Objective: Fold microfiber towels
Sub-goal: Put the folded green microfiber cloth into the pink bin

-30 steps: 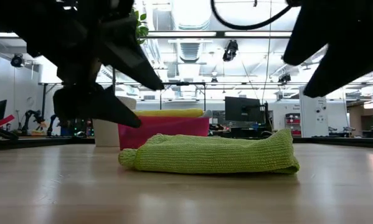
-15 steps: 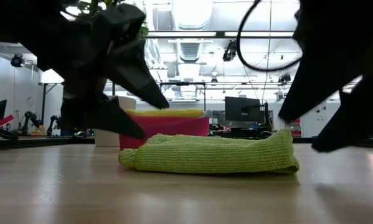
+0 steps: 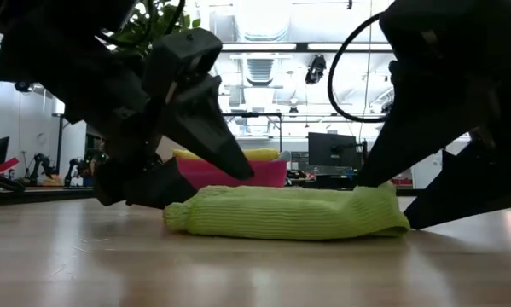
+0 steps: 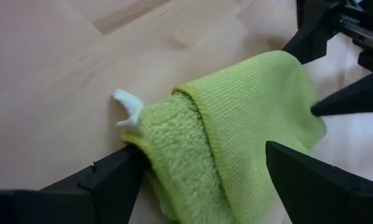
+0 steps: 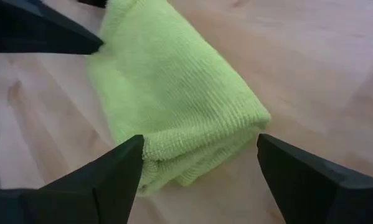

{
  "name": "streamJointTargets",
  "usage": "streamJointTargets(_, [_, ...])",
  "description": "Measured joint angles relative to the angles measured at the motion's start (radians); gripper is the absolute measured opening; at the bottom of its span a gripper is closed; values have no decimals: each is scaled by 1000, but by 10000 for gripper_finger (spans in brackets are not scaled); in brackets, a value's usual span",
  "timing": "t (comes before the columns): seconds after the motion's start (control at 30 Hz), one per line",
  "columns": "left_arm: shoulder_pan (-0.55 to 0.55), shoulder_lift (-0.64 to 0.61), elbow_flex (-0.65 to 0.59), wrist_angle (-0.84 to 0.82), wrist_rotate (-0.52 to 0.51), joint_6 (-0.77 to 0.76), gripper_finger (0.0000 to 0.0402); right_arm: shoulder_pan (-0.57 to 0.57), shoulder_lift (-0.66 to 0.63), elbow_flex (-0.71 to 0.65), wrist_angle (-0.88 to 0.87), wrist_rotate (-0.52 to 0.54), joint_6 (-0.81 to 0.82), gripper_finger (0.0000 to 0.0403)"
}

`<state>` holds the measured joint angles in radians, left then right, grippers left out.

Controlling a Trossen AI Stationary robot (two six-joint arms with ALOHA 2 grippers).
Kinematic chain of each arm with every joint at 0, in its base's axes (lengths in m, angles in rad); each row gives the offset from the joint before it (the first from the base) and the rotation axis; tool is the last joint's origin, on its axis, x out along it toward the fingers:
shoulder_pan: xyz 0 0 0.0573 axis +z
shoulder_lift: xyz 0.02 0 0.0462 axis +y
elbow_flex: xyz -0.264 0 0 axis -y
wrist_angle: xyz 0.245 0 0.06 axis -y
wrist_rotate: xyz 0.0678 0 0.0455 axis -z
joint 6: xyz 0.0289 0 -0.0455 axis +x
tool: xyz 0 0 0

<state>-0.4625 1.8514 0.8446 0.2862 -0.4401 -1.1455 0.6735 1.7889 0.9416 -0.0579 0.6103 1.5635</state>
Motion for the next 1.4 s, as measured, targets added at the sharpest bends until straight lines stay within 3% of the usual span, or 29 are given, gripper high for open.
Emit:
streamJointTargets(0.23, [0, 18, 31, -7, 1, 29, 270, -9, 0, -7, 52, 38, -72, 269])
streamJointTargets(0.87, [2, 20, 41, -1, -27, 113, 12, -39, 2, -14, 80, 39, -242, 65])
streamJointTargets(1.03, [2, 16, 46, -4, -34, 138, 12, -39, 2, -13, 107, 45, -317, 18])
streamJointTargets(1.27, [3, -26, 47, -8, -45, 160, 12, -53, -34, -13, 105, 68, -447, 15])
streamJointTargets(1.4, [3, -92, 47, -20, -93, 221, 12, -100, -104, -13, 100, 72, -606, 14])
